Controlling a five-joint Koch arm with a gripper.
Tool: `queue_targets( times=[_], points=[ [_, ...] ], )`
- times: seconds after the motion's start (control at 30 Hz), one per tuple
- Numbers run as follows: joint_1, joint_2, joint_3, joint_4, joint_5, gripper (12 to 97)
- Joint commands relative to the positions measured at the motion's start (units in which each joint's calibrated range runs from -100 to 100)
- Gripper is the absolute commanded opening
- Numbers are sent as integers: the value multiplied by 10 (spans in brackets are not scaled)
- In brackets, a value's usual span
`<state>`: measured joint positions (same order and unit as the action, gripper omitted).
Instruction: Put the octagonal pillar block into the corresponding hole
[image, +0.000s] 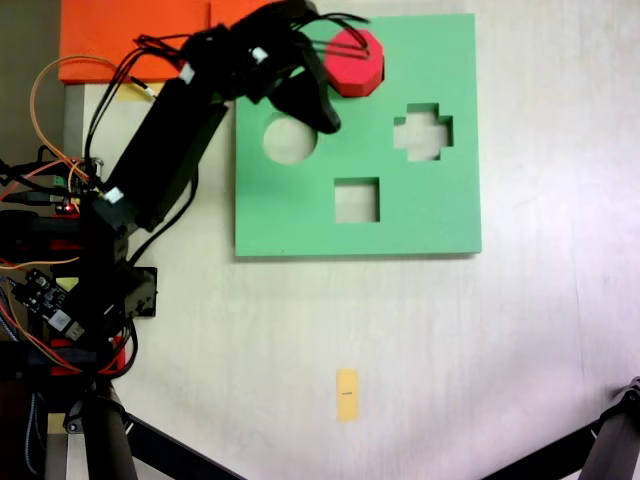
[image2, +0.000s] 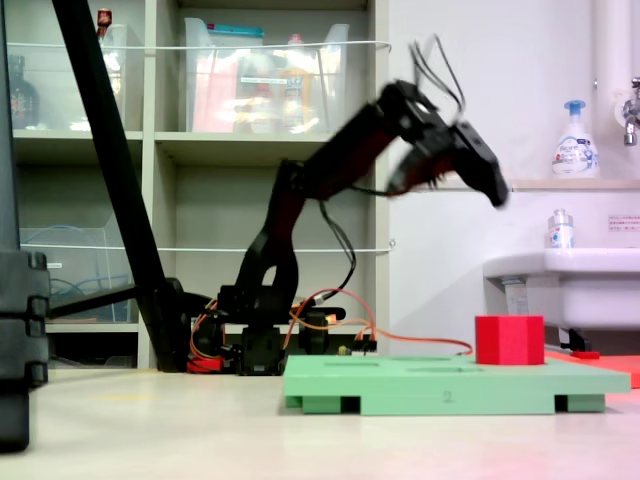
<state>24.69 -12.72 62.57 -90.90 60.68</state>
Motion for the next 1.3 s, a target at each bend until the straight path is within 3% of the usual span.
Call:
queue_targets(
  times=[0.0, 0.13, 0.2, 0.23, 0.33, 0.4, 0.5, 0.63, 0.7, 0.77, 0.93, 1.27],
  points=[
    [-18, -130, 27, -33, -73, 895],
    [-70, -254, 26, -55, -201, 885],
    [-121, -300, 26, -44, -291, 709],
    [-149, -321, 26, -31, -343, 665],
    [-187, -346, 26, -13, -400, 654],
    [-204, -360, 25, -14, -426, 584],
    [-201, -413, -26, -18, -467, 570],
    [-200, -602, -314, 87, -510, 570],
    [-201, -744, -541, 271, -528, 559],
    [-200, -873, -794, 505, -555, 493],
    [-195, -873, -1290, 1058, -628, 475],
    [-202, -873, -1626, 1070, -645, 475]
  ],
)
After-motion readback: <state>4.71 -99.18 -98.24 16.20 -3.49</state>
